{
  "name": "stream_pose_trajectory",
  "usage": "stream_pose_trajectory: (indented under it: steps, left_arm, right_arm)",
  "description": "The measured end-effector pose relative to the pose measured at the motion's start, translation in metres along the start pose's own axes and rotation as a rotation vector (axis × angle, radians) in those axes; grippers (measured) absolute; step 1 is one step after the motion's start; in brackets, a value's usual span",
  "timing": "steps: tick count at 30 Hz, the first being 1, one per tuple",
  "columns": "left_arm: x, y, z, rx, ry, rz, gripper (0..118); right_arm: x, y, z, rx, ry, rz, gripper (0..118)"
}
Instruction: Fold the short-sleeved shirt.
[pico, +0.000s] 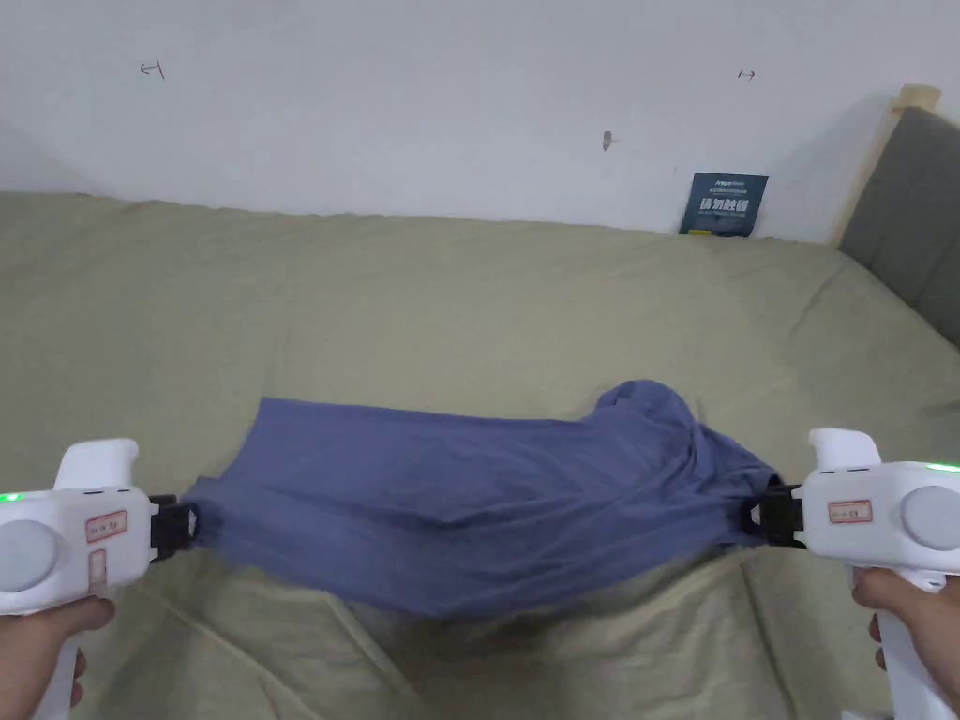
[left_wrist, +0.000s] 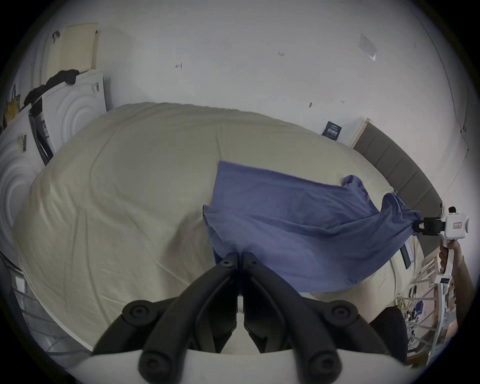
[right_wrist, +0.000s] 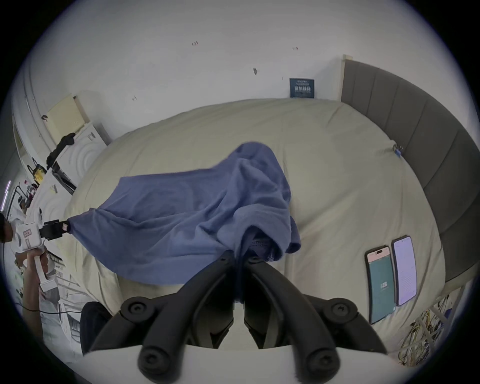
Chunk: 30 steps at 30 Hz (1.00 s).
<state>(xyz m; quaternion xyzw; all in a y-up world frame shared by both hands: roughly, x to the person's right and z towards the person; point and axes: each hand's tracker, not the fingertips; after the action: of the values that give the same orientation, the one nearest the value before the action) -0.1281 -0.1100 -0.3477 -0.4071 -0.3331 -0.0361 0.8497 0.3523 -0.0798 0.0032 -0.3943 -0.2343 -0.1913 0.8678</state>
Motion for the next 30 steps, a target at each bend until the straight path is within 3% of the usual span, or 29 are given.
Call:
stream_pose_trajectory:
  steps: [9,14,15,16,17,18,19,20,22,24,27,28,29,30]
  left_arm:
    - [-0.013,-0.041,0.076,-0.004,-0.052,-0.034,0]
    - [-0.029,-0.103,0.062,-0.084,-0.021,-0.028,0]
    - [-0.025,-0.115,0.066,-0.089,-0.026,-0.015,5]
    - [-0.028,-0.126,0.058,-0.093,-0.038,-0.009,25]
    - [-0.030,-0.136,0.051,-0.084,-0.058,0.002,62]
    - [-0.030,-0.142,0.049,-0.050,-0.054,0.001,62]
    - [-0.016,-0.150,0.055,-0.018,-0.026,0.000,76]
    - [-0.012,-0.154,0.061,-0.002,0.015,-0.022,105]
    - [-0.003,-0.160,0.089,0.099,0.003,-0.068,107]
    - [-0.004,-0.166,0.107,0.183,-0.006,-0.141,107]
    - [0.008,-0.170,0.122,0.304,0.051,-0.205,103]
    - [0.015,-0.166,0.122,0.304,0.085,-0.210,87]
    - [0.019,-0.161,0.119,0.277,0.086,-0.196,50]
    - [0.021,-0.154,0.112,0.245,0.089,-0.184,0]
  right_arm:
    - [0.014,-0.060,0.051,-0.005,0.003,0.044,6]
    - [0.030,-0.132,0.036,-0.059,0.007,-0.038,10]
    - [0.029,-0.146,0.028,-0.052,-0.001,-0.040,22]
    - [0.029,-0.160,0.017,-0.041,-0.033,-0.052,63]
    - [0.029,-0.173,0.008,-0.033,-0.060,-0.061,87]
    - [0.030,-0.182,0.002,-0.030,-0.074,-0.073,97]
    - [0.033,-0.190,-0.002,-0.038,-0.091,-0.081,97]
    - [0.030,-0.198,-0.004,-0.050,-0.102,-0.084,114]
    - [0.016,-0.203,0.023,0.030,-0.200,-0.014,115]
    - [0.003,-0.213,0.052,0.186,-0.188,0.068,115]
    - [-0.017,-0.217,0.080,0.283,-0.128,0.088,112]
    - [-0.034,-0.209,0.099,0.273,-0.067,0.081,86]
    - [-0.039,-0.208,0.098,0.247,-0.035,0.075,42]
    - [-0.045,-0.207,0.095,0.235,-0.061,0.075,1]
